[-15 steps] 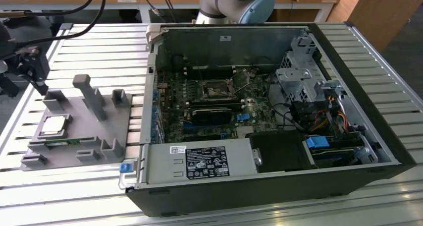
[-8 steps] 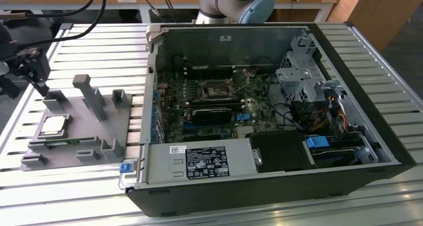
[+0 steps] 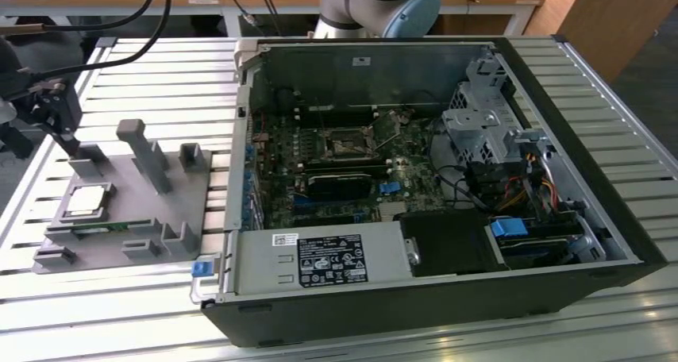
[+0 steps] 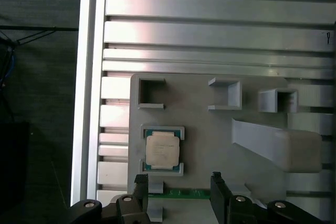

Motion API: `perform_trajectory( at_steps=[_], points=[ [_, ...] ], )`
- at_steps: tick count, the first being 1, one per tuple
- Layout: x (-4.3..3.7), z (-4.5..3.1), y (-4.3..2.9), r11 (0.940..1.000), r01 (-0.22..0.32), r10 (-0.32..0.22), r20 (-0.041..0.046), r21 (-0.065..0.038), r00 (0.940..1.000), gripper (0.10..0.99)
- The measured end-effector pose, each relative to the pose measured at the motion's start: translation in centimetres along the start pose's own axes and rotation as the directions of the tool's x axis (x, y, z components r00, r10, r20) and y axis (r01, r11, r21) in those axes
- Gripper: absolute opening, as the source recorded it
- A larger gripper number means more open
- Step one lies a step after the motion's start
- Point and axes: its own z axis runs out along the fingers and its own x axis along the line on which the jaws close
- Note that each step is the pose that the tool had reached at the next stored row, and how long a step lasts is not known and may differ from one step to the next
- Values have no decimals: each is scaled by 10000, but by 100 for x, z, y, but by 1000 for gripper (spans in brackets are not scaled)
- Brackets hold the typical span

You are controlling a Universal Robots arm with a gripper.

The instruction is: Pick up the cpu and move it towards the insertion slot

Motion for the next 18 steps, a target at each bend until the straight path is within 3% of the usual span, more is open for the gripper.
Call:
perform_trajectory(
  at_steps=[18],
  points=[
    [3, 82, -3, 10000, 0, 0, 1, 0, 10000, 588]
  ],
)
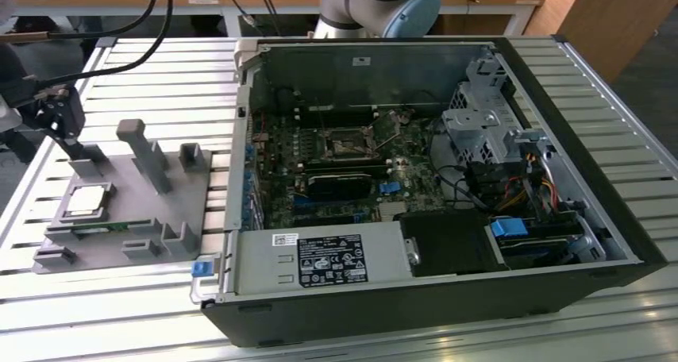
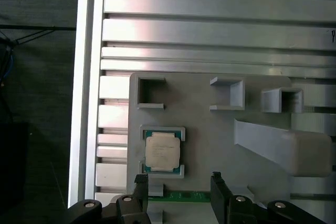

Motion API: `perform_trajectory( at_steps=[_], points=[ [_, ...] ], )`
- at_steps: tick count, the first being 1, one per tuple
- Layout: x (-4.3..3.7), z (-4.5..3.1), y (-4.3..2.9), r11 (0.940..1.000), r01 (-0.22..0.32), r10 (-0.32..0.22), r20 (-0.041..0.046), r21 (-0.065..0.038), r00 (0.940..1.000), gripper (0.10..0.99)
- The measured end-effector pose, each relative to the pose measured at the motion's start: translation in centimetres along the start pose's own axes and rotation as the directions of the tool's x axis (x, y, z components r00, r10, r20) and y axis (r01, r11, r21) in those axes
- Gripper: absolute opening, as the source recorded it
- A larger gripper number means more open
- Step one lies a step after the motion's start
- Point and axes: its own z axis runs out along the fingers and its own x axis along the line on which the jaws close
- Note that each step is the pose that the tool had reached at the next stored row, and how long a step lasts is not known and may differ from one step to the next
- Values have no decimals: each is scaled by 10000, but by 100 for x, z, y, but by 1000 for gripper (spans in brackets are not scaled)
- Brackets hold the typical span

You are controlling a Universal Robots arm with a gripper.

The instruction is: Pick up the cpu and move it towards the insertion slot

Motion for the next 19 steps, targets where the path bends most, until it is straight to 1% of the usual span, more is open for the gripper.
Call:
perform_trajectory(
  at_steps=[7, 19],
  points=[
    [2, 49, -2, 10000, 0, 0, 0, 0, 10000, 588],
    [12, 160, -15, 10000, 1, -1, 0, 0, 10000, 588]
  ],
)
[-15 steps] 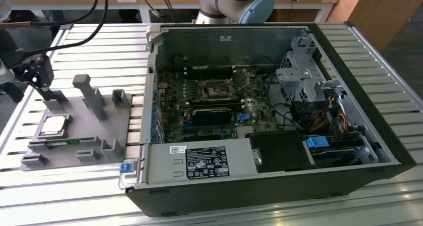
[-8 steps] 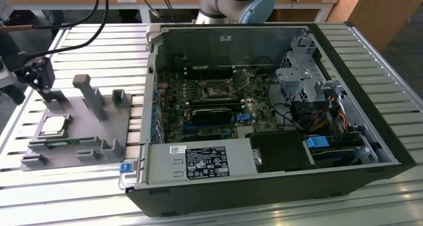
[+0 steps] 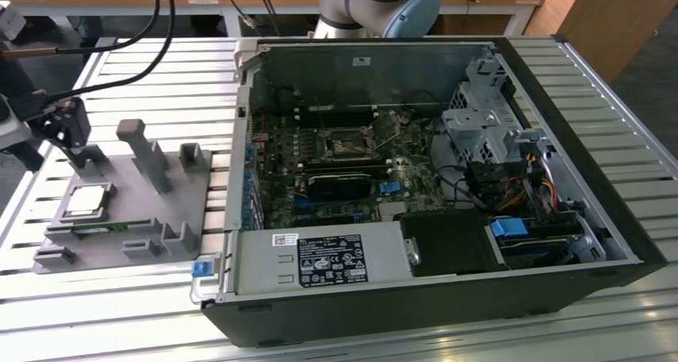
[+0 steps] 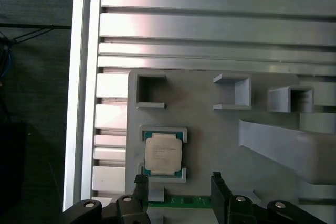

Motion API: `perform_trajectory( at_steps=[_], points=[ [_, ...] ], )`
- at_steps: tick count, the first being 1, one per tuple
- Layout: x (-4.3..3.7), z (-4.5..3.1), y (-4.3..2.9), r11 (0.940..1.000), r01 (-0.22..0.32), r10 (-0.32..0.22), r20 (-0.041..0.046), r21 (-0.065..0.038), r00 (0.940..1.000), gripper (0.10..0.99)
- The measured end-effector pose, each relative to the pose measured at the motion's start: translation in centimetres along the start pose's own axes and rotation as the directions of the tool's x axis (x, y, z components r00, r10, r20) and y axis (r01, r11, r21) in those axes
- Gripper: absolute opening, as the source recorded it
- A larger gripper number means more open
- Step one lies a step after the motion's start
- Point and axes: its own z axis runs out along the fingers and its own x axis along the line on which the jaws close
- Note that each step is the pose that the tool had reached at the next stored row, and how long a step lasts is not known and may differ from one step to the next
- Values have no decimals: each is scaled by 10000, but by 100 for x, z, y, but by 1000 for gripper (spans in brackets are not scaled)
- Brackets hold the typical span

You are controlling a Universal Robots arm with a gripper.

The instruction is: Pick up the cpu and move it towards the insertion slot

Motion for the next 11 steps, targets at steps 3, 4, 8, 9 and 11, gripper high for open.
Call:
perform_trajectory(
  at_steps=[3, 4, 8, 9, 11],
  points=[
    [1, 22, -2, 10000, 0, 0, 0, 0, 10000, 588],
    [1, 29, -2, 10000, 1, -1, 0, 0, 10000, 588],
    [2, 53, -2, 10000, 0, 0, 0, 0, 10000, 588],
    [3, 60, -3, 10000, 0, 0, 0, 0, 10000, 588],
    [4, 78, -6, 10000, 0, 0, 0, 0, 10000, 588]
  ],
)
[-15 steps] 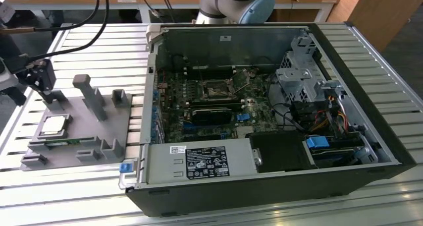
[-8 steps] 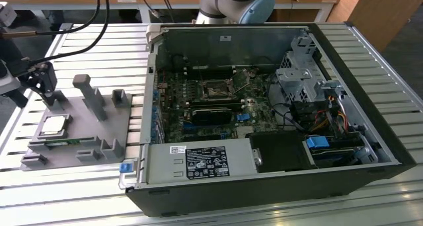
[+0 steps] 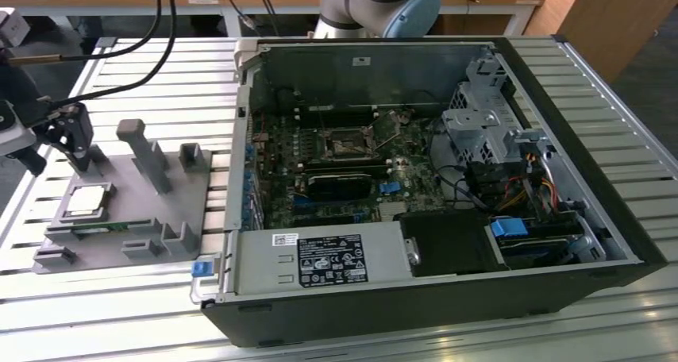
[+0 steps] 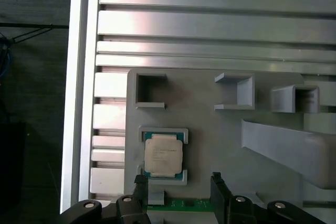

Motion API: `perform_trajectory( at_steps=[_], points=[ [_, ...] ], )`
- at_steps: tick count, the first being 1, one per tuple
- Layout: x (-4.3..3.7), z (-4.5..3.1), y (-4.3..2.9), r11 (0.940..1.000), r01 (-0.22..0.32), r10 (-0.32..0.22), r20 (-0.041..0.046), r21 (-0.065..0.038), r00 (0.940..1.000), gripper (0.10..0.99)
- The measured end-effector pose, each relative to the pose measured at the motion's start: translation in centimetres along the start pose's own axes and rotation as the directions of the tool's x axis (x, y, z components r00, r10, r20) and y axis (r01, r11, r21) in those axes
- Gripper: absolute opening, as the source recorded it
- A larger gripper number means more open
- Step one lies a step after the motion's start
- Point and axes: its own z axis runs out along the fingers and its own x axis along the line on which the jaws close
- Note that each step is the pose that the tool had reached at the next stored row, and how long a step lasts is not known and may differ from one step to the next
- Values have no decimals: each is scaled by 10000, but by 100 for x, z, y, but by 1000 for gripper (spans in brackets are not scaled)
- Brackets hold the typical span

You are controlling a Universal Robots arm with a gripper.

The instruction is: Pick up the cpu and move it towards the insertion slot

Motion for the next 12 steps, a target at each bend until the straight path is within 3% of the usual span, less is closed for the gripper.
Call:
perform_trajectory(
  at_steps=[2, 5, 12],
  points=[
    [1, 23, -2, 10000, 0, 0, 0, 0, 10000, 596],
    [0, 65, -4, 10000, 1, -1, 0, 0, 10000, 718],
    [0, 150, -10, 10000, 1, -1, 0, 0, 10000, 718]
  ],
)
